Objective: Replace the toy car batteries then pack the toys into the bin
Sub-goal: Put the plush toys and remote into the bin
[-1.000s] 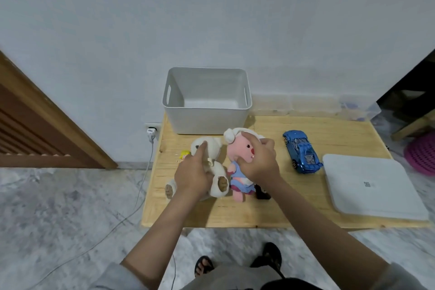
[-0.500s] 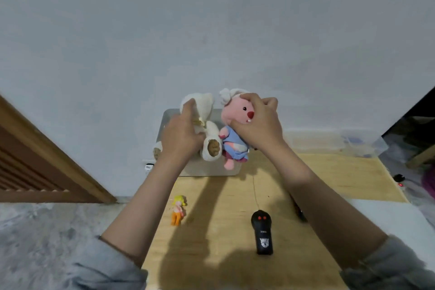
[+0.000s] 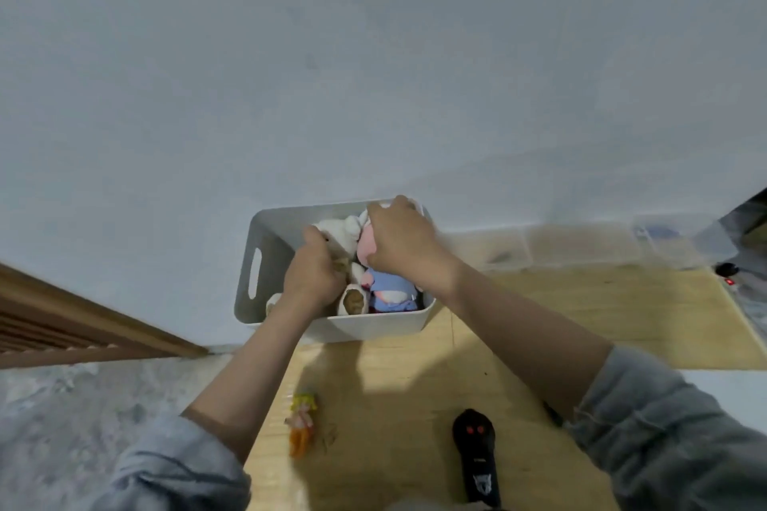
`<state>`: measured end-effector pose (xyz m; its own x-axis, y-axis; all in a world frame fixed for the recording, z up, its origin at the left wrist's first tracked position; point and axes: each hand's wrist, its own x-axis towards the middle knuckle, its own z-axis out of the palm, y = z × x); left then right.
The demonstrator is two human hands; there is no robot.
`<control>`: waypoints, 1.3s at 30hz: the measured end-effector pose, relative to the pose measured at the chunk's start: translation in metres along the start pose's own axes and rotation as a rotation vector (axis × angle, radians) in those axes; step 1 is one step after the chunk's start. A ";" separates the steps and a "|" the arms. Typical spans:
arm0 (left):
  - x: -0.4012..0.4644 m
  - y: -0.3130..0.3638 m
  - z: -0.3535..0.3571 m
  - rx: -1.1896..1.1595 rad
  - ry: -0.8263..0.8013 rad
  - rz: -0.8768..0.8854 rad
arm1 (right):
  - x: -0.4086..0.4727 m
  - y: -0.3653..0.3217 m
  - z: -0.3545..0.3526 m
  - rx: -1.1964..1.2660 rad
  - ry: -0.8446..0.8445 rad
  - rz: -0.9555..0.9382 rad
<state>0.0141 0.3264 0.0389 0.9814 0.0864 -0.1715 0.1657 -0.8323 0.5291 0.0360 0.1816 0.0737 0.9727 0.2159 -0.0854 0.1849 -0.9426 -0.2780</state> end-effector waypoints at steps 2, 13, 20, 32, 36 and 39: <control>0.006 -0.006 0.008 0.062 -0.122 -0.040 | 0.004 0.000 0.014 -0.065 -0.062 -0.013; 0.017 0.001 -0.010 0.285 -0.384 -0.089 | -0.006 0.000 0.022 -0.121 -0.031 -0.030; -0.083 -0.012 -0.011 -0.271 0.480 0.428 | -0.099 -0.002 0.008 0.173 0.543 -0.018; -0.173 -0.113 0.048 0.257 -0.220 -0.013 | -0.243 0.016 0.109 0.079 -0.156 0.600; -0.173 -0.119 0.049 0.275 -0.226 0.037 | -0.261 0.011 0.129 0.113 -0.229 0.684; -0.173 -0.116 0.044 0.262 -0.234 0.043 | -0.265 0.005 0.131 0.142 -0.133 0.700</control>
<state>-0.1792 0.3839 -0.0297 0.9331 -0.0547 -0.3555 0.0642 -0.9472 0.3142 -0.2393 0.1533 -0.0305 0.8295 -0.3880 -0.4017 -0.5032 -0.8313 -0.2361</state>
